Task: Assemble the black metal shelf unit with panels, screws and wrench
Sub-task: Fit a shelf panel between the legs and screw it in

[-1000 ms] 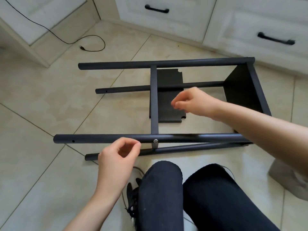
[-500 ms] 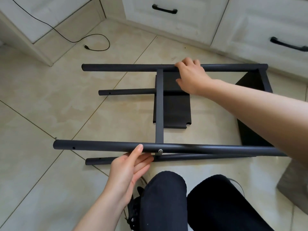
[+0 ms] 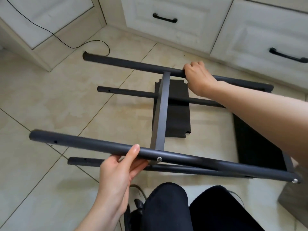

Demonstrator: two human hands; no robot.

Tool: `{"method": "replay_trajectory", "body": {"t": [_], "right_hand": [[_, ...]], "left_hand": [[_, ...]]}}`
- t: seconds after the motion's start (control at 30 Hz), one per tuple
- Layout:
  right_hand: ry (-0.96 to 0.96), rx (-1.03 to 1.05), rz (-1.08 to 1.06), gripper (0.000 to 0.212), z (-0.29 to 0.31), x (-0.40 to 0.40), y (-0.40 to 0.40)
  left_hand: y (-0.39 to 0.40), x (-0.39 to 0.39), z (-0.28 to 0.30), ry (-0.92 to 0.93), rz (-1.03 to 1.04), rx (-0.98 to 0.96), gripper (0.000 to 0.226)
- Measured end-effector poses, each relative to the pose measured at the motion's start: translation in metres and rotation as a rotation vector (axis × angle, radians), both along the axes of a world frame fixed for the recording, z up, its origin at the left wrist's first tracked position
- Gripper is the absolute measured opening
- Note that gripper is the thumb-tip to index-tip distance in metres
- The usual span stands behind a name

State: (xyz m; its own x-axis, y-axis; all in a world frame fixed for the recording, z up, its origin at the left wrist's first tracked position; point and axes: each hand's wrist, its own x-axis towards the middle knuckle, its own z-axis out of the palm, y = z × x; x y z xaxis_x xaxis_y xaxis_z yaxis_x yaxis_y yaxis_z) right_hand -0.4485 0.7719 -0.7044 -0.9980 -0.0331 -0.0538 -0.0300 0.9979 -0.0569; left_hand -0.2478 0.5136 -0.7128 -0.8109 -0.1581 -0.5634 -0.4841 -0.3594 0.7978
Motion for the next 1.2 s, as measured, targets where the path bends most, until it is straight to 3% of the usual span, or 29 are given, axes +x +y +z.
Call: {"method": "replay_trajectory", "body": {"t": [0.33,0.4,0.6,0.7,0.9,1.2], "right_hand": [[0.14,-0.233,-0.258,0.024,0.08,0.02,0.062],[0.133,-0.306,-0.328,0.025,0.094,0.035,0.077],[0.153,-0.496,-0.517,0.02,0.115,0.095,0.113],[0.176,-0.648,-0.581,0.019,0.113,0.126,0.13],[0.136,-0.978,-0.567,0.055,0.113,0.195,0.171],[0.22,-1.072,-0.665,0.036,0.11,0.274,0.219]], "left_hand": [[0.008,-0.03,0.095,0.372,-0.173,-0.246,0.061],[0.013,-0.034,0.113,0.426,-0.225,-0.304,0.058],[0.033,-0.048,0.16,0.498,-0.384,-0.451,0.021],[0.047,-0.054,0.181,0.531,-0.494,-0.52,0.017],[0.087,-0.052,0.211,0.652,-0.659,-0.671,0.014],[0.15,-0.04,0.229,0.722,-0.845,-0.744,0.014]]}}
